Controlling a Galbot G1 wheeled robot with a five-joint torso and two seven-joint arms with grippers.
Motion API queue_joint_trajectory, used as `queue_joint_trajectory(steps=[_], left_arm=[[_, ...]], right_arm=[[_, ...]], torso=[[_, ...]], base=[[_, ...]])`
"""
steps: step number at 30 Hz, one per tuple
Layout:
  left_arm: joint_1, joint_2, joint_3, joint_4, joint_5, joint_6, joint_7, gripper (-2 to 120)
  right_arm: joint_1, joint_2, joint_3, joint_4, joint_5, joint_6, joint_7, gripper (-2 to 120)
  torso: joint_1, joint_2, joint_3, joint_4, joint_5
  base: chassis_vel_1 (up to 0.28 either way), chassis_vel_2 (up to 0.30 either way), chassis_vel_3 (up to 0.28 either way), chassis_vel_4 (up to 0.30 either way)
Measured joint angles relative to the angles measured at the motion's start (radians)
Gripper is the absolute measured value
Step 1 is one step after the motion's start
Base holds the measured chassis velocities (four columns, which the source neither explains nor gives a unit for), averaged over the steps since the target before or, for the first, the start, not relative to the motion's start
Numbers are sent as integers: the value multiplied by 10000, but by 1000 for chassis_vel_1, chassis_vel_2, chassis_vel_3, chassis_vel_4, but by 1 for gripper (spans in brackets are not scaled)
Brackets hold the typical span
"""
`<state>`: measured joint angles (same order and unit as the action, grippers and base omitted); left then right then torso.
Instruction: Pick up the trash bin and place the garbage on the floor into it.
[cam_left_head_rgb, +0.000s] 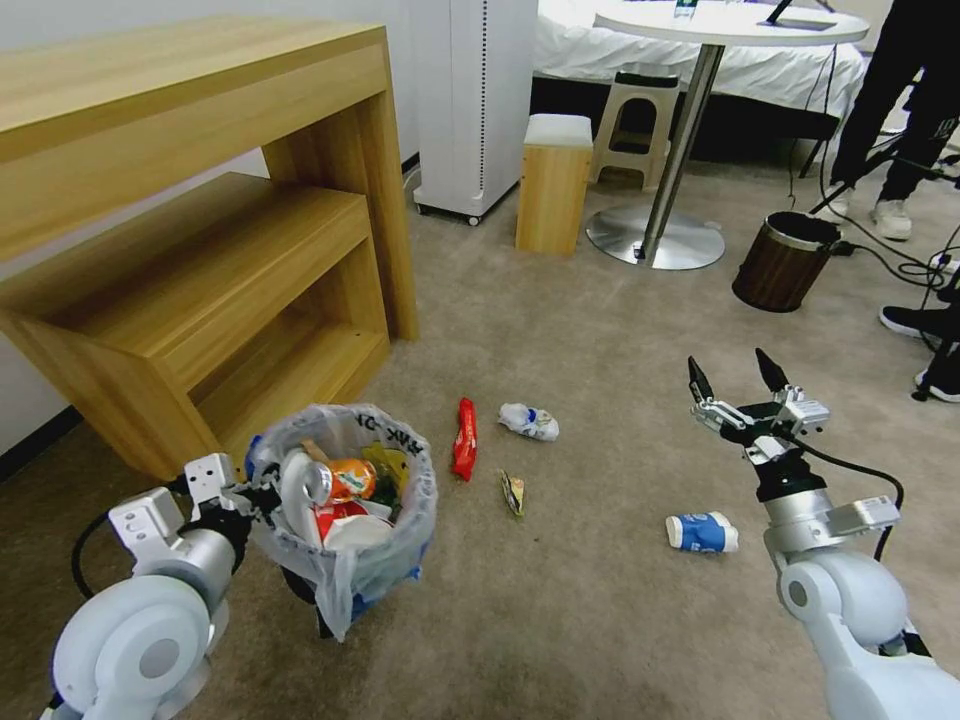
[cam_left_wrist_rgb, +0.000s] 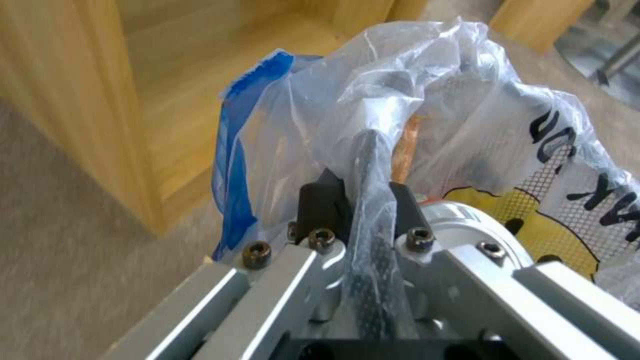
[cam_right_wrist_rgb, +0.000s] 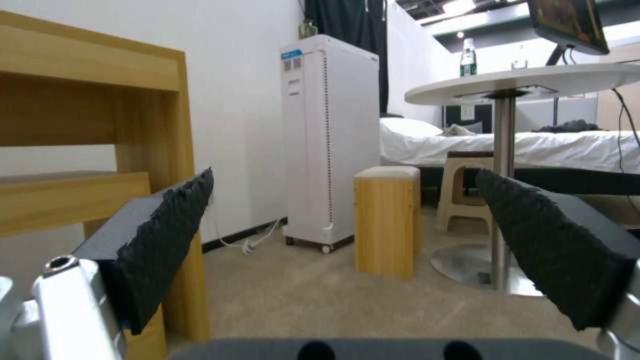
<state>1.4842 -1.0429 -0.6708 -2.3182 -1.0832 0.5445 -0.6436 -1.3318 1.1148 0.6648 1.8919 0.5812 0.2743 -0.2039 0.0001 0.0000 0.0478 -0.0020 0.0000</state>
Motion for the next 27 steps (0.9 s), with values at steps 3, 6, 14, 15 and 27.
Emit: queue_joint_trajectory(steps=[3,6,14,15,27], left_arm=[[-38,-11,-136,23,-68,-3,3,2],[-55,-11,-206,64,-119,-7,5,2],[-109,-18,-194,218,-178,-14,78,2],[-125,-17,-171,234,-189,-15,91,2],[-124,18,-184,283,-337,-21,194,2]], right_arm=[[20,13,-25,-16,-14,2,-1,100],[28,29,-57,-42,-32,3,-1,100],[-2,6,-186,-93,-152,-128,364,100],[-52,-10,-245,-68,-232,-292,656,100],[-586,-96,-824,163,-4,-2990,4333,100]], torso=[[-1,0,0,0,0],[0,0,1,1,5],[1,0,2,2,0],[2,-1,5,0,0],[1,0,-2,0,1]], base=[[-186,184,187,-192],[-218,230,228,-216],[-258,264,263,-256],[-239,219,222,-222],[-32,42,40,-31]])
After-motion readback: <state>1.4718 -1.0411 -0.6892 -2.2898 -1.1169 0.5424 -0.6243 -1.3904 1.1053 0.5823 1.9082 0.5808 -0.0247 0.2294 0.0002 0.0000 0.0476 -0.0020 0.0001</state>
